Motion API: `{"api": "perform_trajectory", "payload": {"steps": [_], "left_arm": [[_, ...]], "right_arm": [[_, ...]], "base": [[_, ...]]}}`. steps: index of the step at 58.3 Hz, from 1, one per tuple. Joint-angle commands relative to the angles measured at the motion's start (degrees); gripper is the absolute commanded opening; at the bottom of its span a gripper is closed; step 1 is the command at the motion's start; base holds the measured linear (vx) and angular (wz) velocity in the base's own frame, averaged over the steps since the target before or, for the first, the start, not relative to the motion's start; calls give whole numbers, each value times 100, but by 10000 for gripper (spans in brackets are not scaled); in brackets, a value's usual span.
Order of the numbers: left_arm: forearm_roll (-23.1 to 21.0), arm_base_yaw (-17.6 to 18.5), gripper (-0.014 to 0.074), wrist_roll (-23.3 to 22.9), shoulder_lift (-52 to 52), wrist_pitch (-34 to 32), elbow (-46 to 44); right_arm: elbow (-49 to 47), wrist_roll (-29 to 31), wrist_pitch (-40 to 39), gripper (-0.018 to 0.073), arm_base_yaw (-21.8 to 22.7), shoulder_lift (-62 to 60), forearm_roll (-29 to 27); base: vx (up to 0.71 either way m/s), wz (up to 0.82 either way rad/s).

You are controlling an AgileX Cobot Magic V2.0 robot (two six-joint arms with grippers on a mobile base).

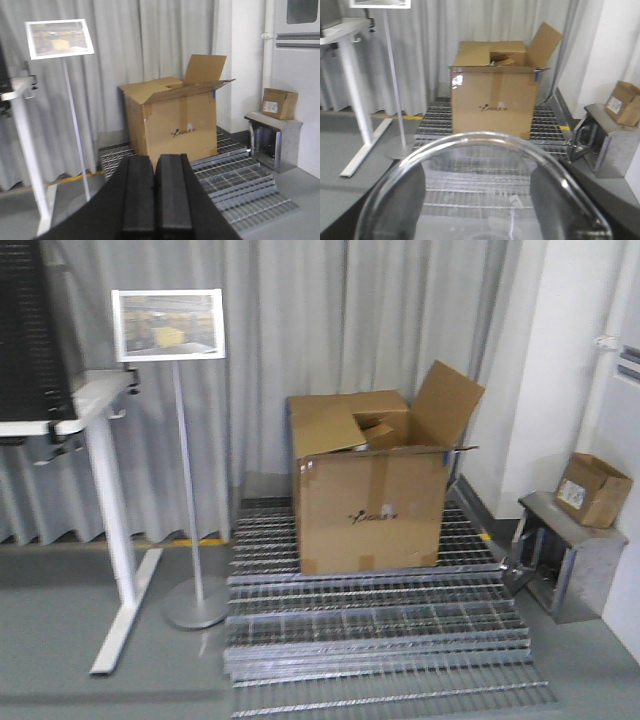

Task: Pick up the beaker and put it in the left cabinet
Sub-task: 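Drive the base across the room carrying the beaker in the right gripper, then approach the open cabinet shelf holding the blue tray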

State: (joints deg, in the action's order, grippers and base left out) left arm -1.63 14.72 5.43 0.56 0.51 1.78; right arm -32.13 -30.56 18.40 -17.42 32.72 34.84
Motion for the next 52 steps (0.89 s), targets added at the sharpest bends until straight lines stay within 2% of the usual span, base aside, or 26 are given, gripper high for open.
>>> {"api": "perform_trajectory", "payload": {"steps": [1, 25, 52], "left_arm": [[-47, 22, 1, -19, 111, -481, 94], [-47, 22, 1, -19, 111, -481, 94], [-47, 22, 1, -19, 111, -481, 94]], "right_arm": [[-170, 46, -382, -6, -1, 5, 137], [-170, 46, -376, -6, -1, 22, 137], [-170, 46, -381, -6, -1, 21, 137]], "base": [[66, -38], [60, -55], [47, -69]]}}
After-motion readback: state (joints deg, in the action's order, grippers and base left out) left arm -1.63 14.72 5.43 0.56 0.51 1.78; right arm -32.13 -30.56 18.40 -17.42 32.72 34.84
